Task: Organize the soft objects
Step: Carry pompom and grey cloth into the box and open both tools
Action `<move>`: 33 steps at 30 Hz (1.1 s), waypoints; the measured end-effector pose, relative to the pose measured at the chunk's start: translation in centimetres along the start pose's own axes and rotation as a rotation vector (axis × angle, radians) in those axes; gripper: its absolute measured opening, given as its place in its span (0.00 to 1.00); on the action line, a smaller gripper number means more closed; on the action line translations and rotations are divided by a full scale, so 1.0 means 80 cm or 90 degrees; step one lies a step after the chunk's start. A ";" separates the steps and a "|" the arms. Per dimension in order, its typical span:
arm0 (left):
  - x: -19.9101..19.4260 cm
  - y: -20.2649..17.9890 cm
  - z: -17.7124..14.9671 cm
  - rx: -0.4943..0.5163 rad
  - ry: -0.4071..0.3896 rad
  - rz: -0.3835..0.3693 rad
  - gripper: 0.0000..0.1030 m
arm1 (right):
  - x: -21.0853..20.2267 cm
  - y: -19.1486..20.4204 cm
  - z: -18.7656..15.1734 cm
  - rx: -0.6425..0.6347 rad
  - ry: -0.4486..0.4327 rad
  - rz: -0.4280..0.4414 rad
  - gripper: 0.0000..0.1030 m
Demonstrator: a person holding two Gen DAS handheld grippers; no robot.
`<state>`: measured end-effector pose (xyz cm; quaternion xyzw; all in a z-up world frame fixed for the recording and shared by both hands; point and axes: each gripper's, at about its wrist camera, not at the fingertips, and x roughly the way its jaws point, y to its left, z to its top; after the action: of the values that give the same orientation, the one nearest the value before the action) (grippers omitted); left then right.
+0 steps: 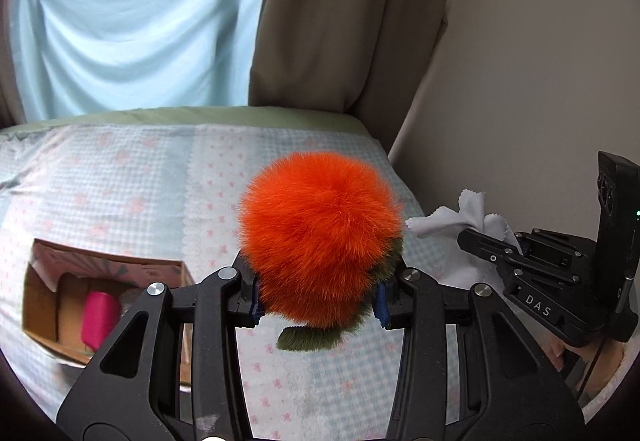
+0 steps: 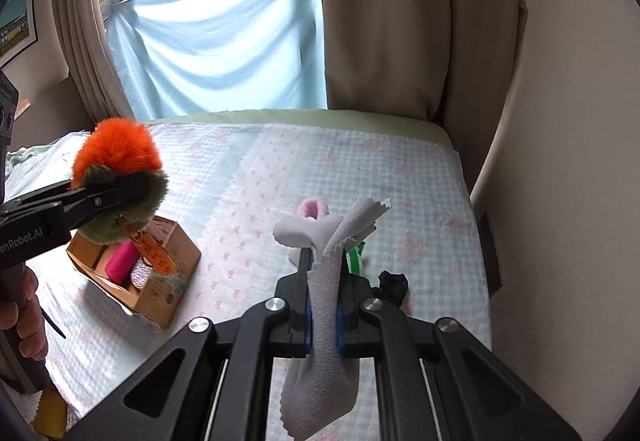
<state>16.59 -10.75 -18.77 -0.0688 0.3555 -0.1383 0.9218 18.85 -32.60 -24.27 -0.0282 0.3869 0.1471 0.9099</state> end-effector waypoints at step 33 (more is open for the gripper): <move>0.042 0.461 -0.068 -0.037 0.280 0.117 0.35 | 0.226 0.413 0.058 0.090 0.206 0.086 0.07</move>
<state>22.93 23.19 -33.20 -0.0305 0.5560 -0.0551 0.8288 24.41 4.17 -31.87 0.0382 0.5384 0.1738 0.8237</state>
